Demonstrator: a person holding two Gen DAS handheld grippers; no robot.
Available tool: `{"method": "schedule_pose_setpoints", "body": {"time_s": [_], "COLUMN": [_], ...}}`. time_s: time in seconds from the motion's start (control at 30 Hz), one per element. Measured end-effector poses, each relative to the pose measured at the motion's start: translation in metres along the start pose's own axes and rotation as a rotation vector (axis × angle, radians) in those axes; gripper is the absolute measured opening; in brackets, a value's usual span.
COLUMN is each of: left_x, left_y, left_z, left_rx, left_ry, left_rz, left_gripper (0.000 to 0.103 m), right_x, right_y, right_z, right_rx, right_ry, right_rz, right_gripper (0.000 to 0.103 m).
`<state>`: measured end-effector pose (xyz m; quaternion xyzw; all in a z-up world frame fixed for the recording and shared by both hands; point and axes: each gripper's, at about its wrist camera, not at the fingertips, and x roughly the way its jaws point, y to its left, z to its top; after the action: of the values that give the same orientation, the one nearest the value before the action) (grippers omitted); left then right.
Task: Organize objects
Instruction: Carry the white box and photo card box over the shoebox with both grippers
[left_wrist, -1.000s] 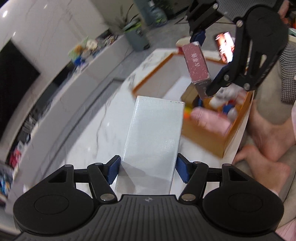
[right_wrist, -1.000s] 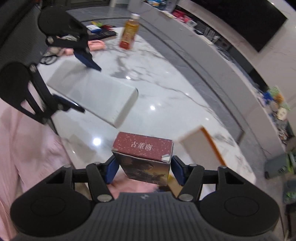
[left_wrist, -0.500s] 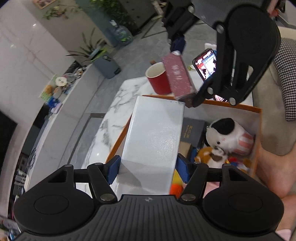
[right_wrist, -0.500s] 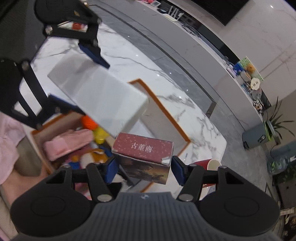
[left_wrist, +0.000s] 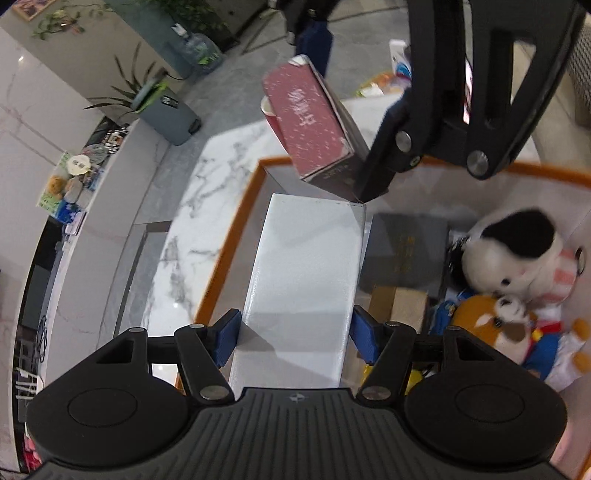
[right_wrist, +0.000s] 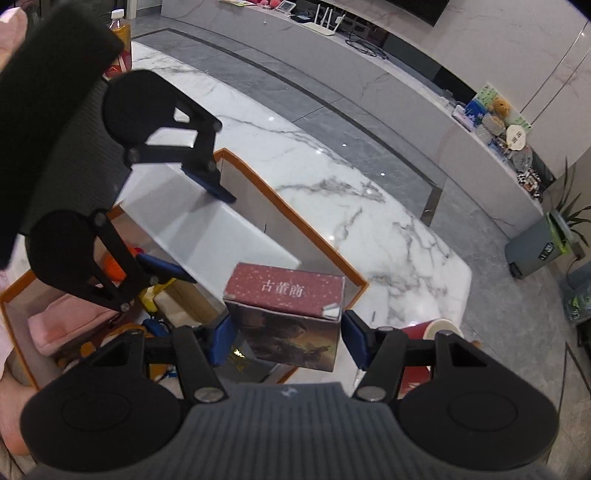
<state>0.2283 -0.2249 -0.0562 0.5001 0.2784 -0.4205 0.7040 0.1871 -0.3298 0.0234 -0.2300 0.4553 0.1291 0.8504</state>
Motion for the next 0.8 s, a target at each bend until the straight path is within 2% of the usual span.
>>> {"method": "schedule_pose_setpoints", "body": {"time_s": [0.23,0.47,0.8], "left_x": [0.028,0.048,0.064], "left_y": [0.006,0.008,0.01], "left_z": [-0.004,-0.014,-0.015], "left_rx": [0.007,0.043,0.037], "left_ry": [0.015,0.042,0.064], "left_rz": [-0.051,-0.07,-0.084], "left_gripper": [0.074,0.074,0.073], "right_x": [0.026,0.038,0.054], "right_y": [-0.003,-0.002,-0.002], "right_z": [0.009,0.017,0.015], "right_rx": [0.001,-0.005,0.037], "right_ry": [-0.005,-0.007,0.005], "right_rz": [0.044,0.066,0.09], "right_gripper": [0.062,0.062,0.062]}}
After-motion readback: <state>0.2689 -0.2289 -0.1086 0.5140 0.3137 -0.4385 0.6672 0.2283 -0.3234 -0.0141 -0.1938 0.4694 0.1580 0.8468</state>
